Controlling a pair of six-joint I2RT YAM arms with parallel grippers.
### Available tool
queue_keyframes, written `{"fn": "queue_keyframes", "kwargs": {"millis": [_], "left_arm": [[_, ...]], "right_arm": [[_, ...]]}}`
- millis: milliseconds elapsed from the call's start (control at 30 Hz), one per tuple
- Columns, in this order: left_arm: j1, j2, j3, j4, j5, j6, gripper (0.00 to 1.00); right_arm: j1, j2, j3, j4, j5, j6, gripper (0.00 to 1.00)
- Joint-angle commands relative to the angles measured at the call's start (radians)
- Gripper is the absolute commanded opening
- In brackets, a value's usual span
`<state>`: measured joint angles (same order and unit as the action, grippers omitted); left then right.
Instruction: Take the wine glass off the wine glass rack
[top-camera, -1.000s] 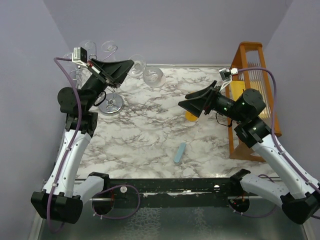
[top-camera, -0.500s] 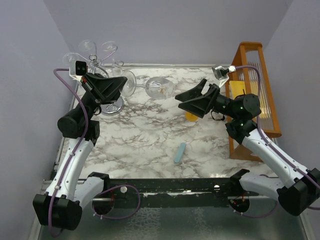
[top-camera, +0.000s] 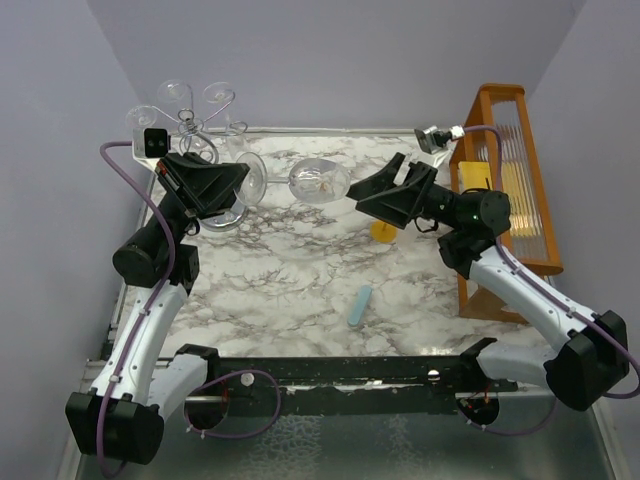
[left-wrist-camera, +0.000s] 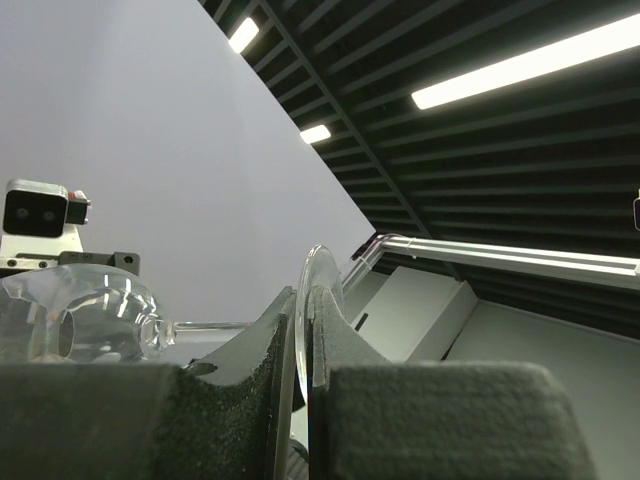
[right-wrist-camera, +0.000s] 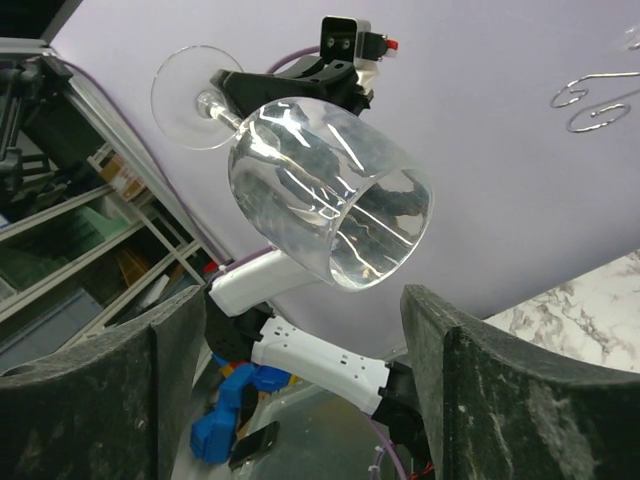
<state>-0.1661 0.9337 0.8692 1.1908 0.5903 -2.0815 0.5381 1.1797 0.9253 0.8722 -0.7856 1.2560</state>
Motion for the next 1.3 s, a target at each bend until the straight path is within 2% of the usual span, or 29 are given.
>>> {"fn": "queue_keyframes", "kwargs": {"millis": [0, 100, 233, 500, 633, 800, 900, 1000, 1133, 1267], "left_arm": [[-0.007, -0.008, -0.001, 0.075, -0.037, -0.124, 0.0], [-0.007, -0.006, -0.001, 0.074, -0.035, -0.126, 0.0], [-0.007, -0.008, -0.015, 0.07, -0.038, -0.131, 0.0], [-0.007, -0.006, -0.035, 0.092, -0.057, -0.16, 0.0], [-0.007, -0.004, -0.047, 0.111, -0.07, -0.178, 0.0], [-0.007, -0.004, -0.066, 0.131, -0.091, -0.19, 0.0], [-0.007, -0.005, -0.07, 0.122, -0.093, -0.178, 0.0], [-0.007, -0.015, -0.08, 0.099, -0.1, -0.149, 0.13], [-0.007, -0.053, -0.093, 0.01, -0.115, -0.066, 0.38], [-0.006, -0.118, -0.075, -0.16, -0.111, 0.074, 0.61]], "right_arm": [[0.02, 0.038, 0.025, 0.162, -0.044, 0.072, 0.76], [0.035, 0.058, 0.053, 0.185, -0.043, 0.079, 0.73], [0.063, 0.093, 0.088, 0.245, -0.047, 0.103, 0.65], [0.095, 0.138, 0.119, 0.384, -0.048, 0.137, 0.39], [0.099, 0.152, 0.125, 0.466, -0.039, 0.156, 0.2], [0.103, 0.166, 0.132, 0.552, -0.02, 0.179, 0.06], [0.104, 0.173, 0.145, 0.588, -0.014, 0.19, 0.01], [0.105, 0.168, 0.153, 0.611, -0.007, 0.179, 0.01], [0.105, 0.123, 0.122, 0.591, 0.033, 0.126, 0.01], [0.105, 0.027, 0.07, 0.455, 0.102, -0.01, 0.01]]}}
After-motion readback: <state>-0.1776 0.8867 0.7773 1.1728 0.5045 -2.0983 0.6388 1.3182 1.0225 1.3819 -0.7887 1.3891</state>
